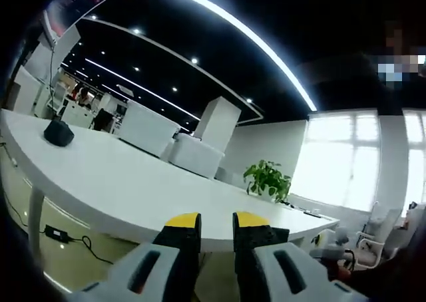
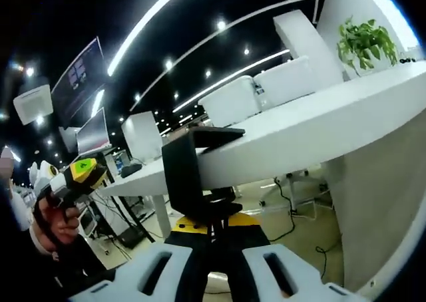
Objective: Clamp the fixed fixture on the desktop, loosen the retaining clip, secure it to the edge of the desk, and tighten the retaining clip.
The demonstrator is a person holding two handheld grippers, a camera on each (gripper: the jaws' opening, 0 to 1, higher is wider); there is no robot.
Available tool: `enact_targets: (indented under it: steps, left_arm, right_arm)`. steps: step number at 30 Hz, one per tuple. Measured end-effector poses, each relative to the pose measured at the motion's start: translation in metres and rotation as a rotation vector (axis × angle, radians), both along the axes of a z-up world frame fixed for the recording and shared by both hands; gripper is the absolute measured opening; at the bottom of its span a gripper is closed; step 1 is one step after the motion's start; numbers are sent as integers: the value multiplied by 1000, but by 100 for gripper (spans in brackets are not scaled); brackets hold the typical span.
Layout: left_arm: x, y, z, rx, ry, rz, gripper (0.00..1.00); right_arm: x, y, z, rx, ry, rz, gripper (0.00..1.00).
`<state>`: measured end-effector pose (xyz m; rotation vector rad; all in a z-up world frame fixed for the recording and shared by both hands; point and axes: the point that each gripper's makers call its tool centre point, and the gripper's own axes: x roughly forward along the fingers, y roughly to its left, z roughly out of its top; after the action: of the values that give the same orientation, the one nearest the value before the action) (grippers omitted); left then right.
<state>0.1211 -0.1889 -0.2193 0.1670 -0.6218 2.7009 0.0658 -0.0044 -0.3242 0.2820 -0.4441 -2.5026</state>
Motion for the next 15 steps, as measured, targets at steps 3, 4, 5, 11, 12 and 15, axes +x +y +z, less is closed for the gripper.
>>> enact_targets:
  steps: [3,4,5,11,12,15]
  left_arm:
    - [1,5,0,-2,2,-25,18]
    - [2,8,0,-4,2,-39,18]
    - [4,12,0,-5,1,-58,18]
    - [8,28,1,-22,12,-118,18]
    - [8,29,1,-21,12,-122,18]
    - [10,36,1,-23,14,-150,18]
  right_arm:
    - [-2,0,-1,6,9,2,4]
    - [-2,0,-1,6,13,4,4]
    - [-3,0,-2,8,19,15,4]
    - [-5,-2,-2,51,78,162,4]
    - [-5,-2,-2,52,80,175,4]
    - [-6,-2,-2,54,92,212,4]
